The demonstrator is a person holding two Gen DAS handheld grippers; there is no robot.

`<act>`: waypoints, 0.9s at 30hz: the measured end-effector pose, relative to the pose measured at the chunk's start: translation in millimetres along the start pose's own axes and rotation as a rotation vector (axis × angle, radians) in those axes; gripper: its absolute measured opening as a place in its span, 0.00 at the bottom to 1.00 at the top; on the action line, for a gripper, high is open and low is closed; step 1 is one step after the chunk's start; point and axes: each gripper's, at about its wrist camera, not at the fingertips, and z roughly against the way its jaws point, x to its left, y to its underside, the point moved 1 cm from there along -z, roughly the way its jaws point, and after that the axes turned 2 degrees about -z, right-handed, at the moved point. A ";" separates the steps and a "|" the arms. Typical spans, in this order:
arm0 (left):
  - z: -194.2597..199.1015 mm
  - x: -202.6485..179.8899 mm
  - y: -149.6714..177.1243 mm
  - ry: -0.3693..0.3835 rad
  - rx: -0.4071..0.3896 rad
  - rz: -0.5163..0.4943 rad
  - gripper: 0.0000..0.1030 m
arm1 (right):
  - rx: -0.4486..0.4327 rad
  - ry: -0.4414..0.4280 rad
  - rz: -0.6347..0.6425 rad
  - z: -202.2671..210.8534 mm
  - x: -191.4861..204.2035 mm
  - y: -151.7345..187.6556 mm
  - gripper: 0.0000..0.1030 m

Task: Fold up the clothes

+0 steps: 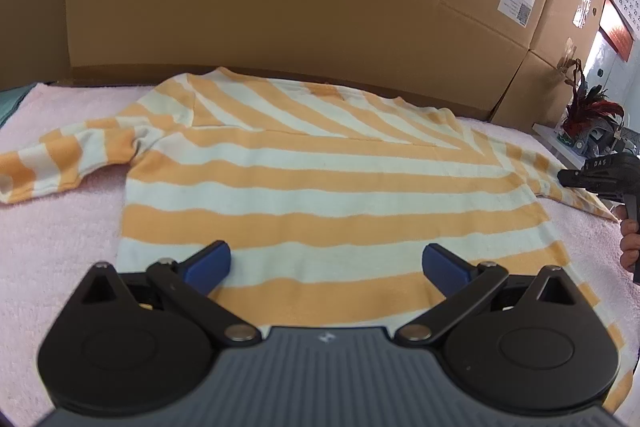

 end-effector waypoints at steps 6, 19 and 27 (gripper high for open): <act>1.9 1.6 0.4 -0.011 -0.005 0.005 0.99 | 0.208 -0.478 0.054 -8.0 108.5 29.4 0.43; 71.9 28.1 48.1 -0.150 0.036 -0.132 0.99 | 0.052 -0.306 -0.112 -20.9 70.4 36.5 0.11; 83.0 20.9 28.3 -0.057 -0.116 -0.156 0.97 | 0.074 -0.491 0.163 42.6 112.9 59.0 0.19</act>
